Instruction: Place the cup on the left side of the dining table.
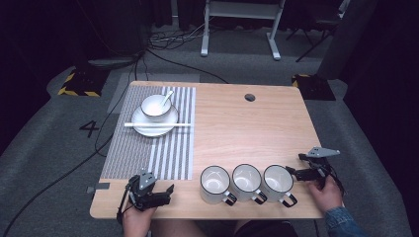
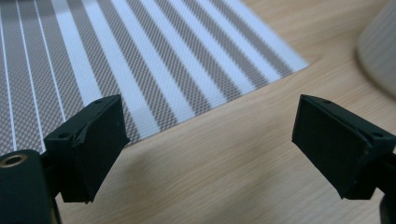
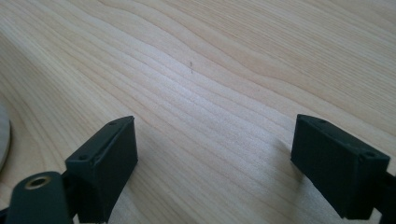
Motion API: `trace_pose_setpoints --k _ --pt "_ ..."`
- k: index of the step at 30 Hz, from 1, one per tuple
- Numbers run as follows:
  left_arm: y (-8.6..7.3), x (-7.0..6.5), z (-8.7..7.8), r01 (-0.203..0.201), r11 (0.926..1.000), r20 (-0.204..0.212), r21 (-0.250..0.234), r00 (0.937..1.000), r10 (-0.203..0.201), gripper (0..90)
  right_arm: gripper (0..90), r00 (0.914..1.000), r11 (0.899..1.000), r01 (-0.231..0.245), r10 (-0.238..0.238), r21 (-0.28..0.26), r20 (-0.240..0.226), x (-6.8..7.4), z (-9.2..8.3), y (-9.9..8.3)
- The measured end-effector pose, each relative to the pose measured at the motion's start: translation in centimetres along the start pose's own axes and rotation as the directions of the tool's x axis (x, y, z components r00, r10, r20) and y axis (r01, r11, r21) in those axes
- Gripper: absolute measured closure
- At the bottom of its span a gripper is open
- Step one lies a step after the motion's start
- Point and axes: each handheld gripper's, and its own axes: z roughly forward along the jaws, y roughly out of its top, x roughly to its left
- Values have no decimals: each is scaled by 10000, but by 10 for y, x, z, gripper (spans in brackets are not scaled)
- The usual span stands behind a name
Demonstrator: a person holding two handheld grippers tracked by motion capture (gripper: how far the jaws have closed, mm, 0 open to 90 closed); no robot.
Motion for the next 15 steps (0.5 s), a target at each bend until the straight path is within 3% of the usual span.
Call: trace_pose_setpoints --k 5,15 --pt "8 -11 -13 98 9980 197 -624 9998 -86 103 144 10000 10000 3 -3 2 0 0 0 0" --pt "21 -30 -43 283 9908 311 -1325 9992 -244 104 144 10000 10000 9 -9 0 -4 0 0 0"
